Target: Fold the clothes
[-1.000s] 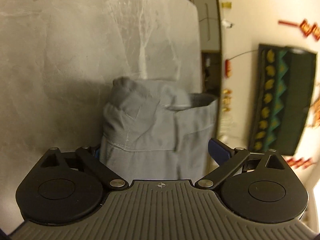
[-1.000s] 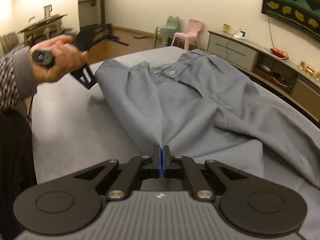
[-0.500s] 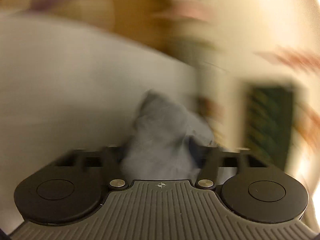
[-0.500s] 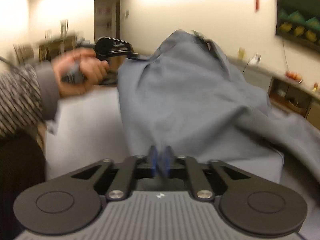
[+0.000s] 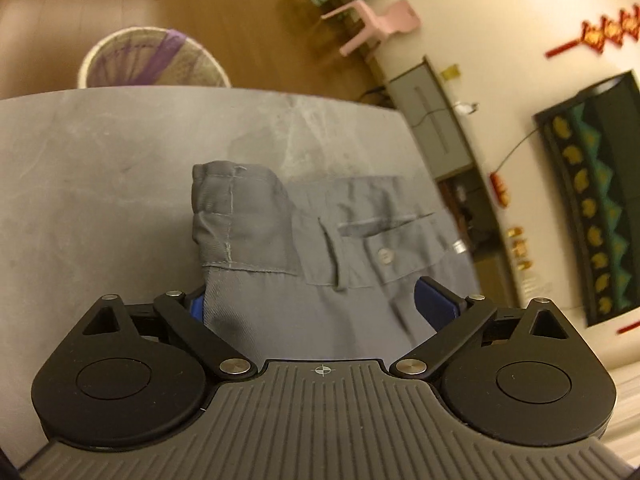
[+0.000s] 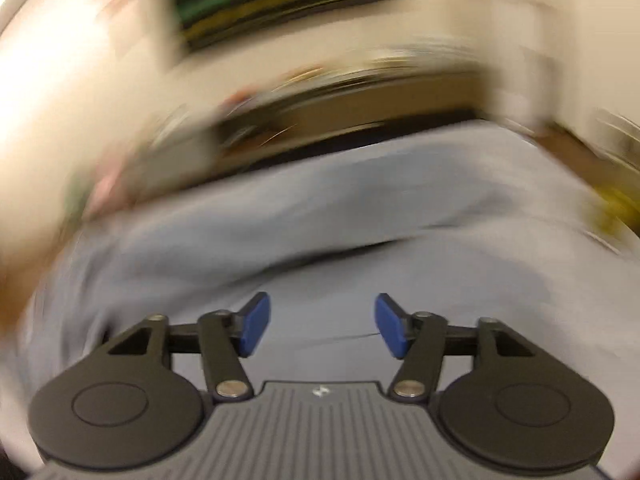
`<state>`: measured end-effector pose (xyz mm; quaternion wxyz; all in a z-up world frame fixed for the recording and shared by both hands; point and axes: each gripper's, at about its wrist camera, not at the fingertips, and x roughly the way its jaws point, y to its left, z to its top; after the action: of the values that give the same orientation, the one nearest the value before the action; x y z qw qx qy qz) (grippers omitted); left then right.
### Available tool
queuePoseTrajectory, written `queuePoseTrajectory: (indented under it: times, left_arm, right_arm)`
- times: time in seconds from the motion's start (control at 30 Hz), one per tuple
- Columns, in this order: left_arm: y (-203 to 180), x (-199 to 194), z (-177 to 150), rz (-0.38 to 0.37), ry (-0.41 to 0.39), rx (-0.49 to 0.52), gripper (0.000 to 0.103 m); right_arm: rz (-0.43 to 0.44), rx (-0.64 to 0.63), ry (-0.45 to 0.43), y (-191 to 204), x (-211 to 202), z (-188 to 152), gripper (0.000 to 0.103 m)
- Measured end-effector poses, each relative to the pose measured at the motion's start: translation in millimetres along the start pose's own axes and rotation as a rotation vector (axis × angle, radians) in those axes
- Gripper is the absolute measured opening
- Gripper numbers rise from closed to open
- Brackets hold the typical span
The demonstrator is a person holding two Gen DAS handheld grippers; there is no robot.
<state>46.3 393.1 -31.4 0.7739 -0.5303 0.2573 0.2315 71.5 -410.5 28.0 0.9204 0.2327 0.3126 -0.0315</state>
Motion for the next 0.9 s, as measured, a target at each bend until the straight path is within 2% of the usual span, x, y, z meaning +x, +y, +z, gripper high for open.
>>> queuePoseTrajectory:
  times: [0.07, 0.13, 0.2, 0.27, 0.3, 0.33, 0.4, 0.43, 0.47, 0.5, 0.53, 0.63, 0.67, 0.7, 0.73, 0.83, 0.9]
  left_arm:
    - [8, 8, 2, 0.033, 0.027, 0.016, 0.086]
    - [5, 17, 0, 0.038, 0.051, 0.052, 0.085]
    - [-1, 28, -1, 0.011, 0.088, 0.095, 0.084]
    - [-9, 44, 0, -0.001, 0.097, 0.15, 0.081]
    - [-14, 51, 3, -0.023, 0.102, 0.183, 0.076]
    - [-15, 56, 6, -0.049, 0.101, 0.201, 0.063]
    - [-8, 67, 18, -0.072, 0.093, 0.168, 0.051]
    - [-1, 72, 23, -0.08, 0.089, 0.137, 0.049]
    - [6, 75, 26, -0.1, 0.082, 0.108, 0.047]
    - [11, 75, 29, -0.113, 0.08, 0.083, 0.046]
    - [13, 73, 31, -0.115, 0.078, 0.076, 0.046]
    - [18, 66, 32, -0.097, 0.056, 0.082, 0.047]
    - [20, 62, 33, -0.086, 0.047, 0.083, 0.048]
    - [21, 56, 34, -0.064, 0.031, 0.075, 0.052]
    - [22, 49, 35, -0.047, 0.009, 0.067, 0.058]
    - [21, 17, 31, -0.012, -0.087, 0.067, 0.066]
    - [14, -7, 22, -0.016, -0.139, 0.098, 0.07]
  right_arm:
    - [-0.073, 0.166, 0.001, -62, -18, 11, 0.074]
    - [-0.133, 0.241, 0.065, -104, -17, 9, 0.074]
    - [-0.153, 0.267, 0.165, -125, 3, -4, 0.074]
    - [-0.155, 0.268, 0.223, -135, 28, -14, 0.072]
    - [-0.152, 0.251, 0.232, -134, 39, -17, 0.069]
    - [-0.146, 0.229, 0.235, -131, 50, -20, 0.065]
    - [-0.165, 0.123, 0.226, -114, 68, -18, 0.044]
    - [-0.178, 0.064, 0.22, -104, 77, -16, 0.009]
    - [-0.162, 0.033, 0.224, -98, 87, -12, 0.004]
    - [-0.138, 0.005, 0.201, -90, 90, -9, 0.004]
    - [-0.133, -0.055, 0.137, -80, 82, -3, 0.004]
    - [-0.097, -0.251, -0.155, -46, 24, 19, 0.003]
    - [-0.123, -0.289, -0.2, -39, 12, 24, 0.003]
    - [-0.183, -0.304, -0.186, -41, 12, 26, 0.003]
    - [-0.241, -0.29, -0.134, -50, 21, 25, 0.004]
    - [-0.337, -0.202, -0.023, -74, 38, 8, 0.007]
    - [-0.393, -0.143, 0.043, -88, 48, -5, 0.025]
